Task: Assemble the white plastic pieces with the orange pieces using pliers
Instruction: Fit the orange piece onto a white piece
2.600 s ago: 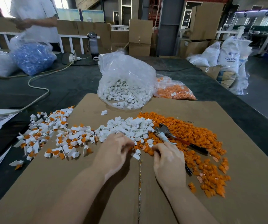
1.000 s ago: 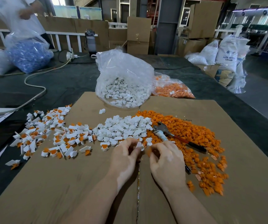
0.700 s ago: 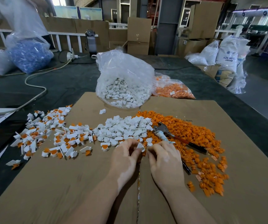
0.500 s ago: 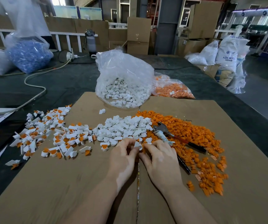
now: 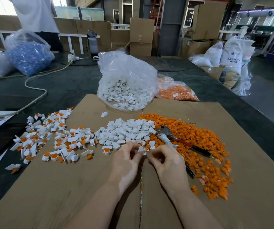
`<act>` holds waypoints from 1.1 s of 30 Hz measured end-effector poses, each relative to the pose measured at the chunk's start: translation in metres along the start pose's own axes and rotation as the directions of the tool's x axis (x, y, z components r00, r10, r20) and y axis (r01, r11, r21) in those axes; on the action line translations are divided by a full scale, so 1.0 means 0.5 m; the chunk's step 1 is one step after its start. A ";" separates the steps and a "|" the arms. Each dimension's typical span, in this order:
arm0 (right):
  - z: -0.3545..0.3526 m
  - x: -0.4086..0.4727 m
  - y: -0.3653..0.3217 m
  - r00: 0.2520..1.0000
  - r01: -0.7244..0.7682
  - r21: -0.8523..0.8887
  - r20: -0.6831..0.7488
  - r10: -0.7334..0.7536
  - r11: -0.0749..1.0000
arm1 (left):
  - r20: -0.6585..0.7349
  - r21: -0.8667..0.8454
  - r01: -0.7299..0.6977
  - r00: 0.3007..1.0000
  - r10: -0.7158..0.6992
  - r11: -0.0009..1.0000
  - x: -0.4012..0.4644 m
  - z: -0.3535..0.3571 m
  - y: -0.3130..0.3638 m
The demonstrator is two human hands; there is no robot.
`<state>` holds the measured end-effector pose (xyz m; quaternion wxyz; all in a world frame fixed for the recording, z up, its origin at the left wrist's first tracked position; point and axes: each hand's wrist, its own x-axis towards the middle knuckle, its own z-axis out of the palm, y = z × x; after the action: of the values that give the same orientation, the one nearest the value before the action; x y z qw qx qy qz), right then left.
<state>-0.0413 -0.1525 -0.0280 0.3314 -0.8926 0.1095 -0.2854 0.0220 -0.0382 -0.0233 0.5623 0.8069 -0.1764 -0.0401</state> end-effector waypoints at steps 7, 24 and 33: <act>-0.002 0.001 -0.002 1.000 0.026 0.121 -0.010 -0.025 0.992 | 0.043 -0.003 -0.010 0.999 0.010 1.000 0.001 0.000 -0.001; 0.001 0.000 0.004 0.991 -0.133 0.139 -0.012 0.136 0.981 | 0.113 -0.040 0.022 0.993 -0.018 0.999 -0.001 -0.004 -0.003; 0.005 -0.007 -0.001 0.998 0.003 -0.007 -0.068 -0.003 1.000 | 0.100 -0.091 0.033 0.995 -0.024 0.995 -0.002 -0.004 -0.004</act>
<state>-0.0428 -0.1494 -0.0306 0.3242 -0.8837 0.1203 -0.3155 0.0219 -0.0354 -0.0247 0.5892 0.7793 -0.1906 -0.0962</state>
